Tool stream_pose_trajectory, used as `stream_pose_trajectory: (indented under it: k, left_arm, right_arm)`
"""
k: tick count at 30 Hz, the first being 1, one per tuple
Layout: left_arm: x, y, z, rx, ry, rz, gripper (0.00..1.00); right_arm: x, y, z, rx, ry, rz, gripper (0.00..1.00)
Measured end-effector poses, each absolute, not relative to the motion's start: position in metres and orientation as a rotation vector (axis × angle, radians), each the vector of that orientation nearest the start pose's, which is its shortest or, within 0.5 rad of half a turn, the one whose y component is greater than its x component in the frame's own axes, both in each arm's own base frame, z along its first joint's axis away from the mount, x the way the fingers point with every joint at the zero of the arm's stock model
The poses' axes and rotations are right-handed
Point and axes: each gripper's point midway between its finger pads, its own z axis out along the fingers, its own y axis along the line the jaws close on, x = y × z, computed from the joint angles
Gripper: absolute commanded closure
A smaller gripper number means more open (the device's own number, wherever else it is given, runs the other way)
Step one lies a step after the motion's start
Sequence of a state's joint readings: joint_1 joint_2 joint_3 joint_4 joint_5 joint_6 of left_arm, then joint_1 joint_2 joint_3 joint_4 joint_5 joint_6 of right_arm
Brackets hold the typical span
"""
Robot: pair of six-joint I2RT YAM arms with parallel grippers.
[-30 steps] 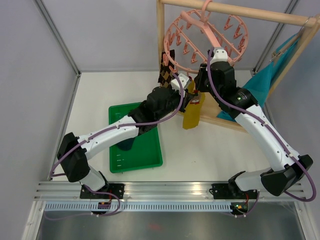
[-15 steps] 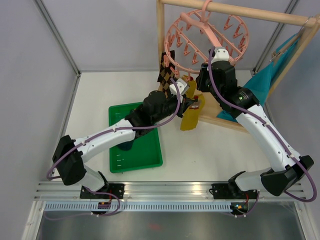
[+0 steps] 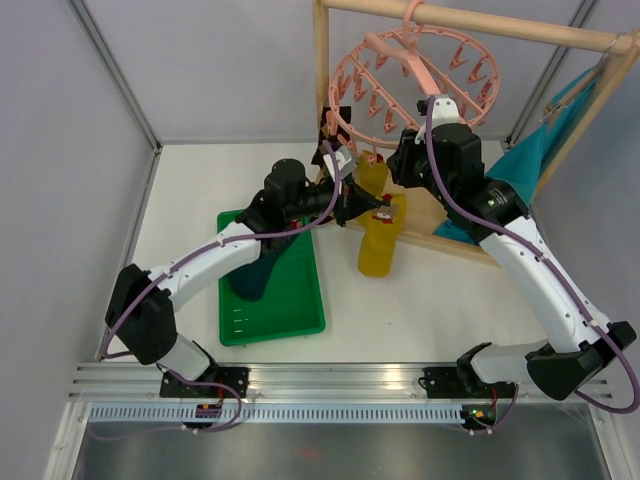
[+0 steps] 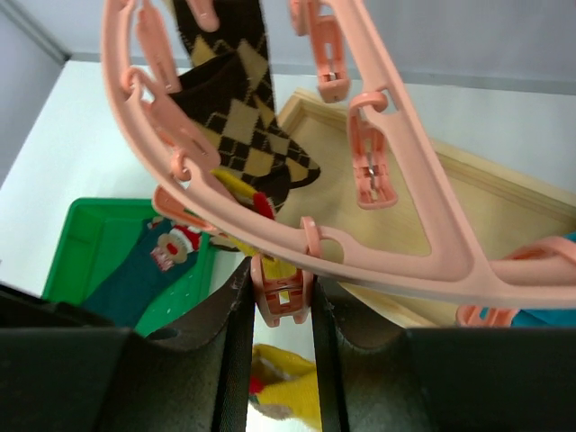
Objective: Clip the socks to the hanger
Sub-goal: Clamp the sock onto the hanger.
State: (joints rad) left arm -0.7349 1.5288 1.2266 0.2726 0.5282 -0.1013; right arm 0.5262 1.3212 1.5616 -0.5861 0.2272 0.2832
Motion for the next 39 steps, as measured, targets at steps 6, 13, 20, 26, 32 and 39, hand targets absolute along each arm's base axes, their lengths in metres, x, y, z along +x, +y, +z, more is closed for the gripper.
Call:
stream_pose_trajectory:
  k: [6,13,20,26,32,39]
  left_arm:
    - [0.28,-0.401,0.309,1.02,1.405,-1.153,0.98]
    - [0.277,-0.4,0.308,1.044,1.397,-1.177,0.98]
    - [0.288,-0.391,0.311,1.029,1.385,-1.164,0.98]
    - [0.299,-0.383,0.317,1.011,1.366,-1.146,0.98]
    - [0.298,-0.378,0.324,0.998,1.343,-1.128,0.98]
    - [0.305,-0.365,0.334,0.91,1.319,-0.974,0.98]
  right_arm:
    - [0.351,0.192,0.37,-0.159,1.904,0.43,1.0]
    - [0.343,0.197,0.376,-0.209,1.881,0.474,1.0]
    - [0.336,0.201,0.383,-0.252,1.849,0.513,1.0]
    - [0.336,0.202,0.383,-0.266,1.844,0.515,1.0]
    - [0.338,0.198,0.38,-0.247,1.856,0.485,1.0]
    - [0.351,0.189,0.367,-0.193,1.906,0.396,1.0]
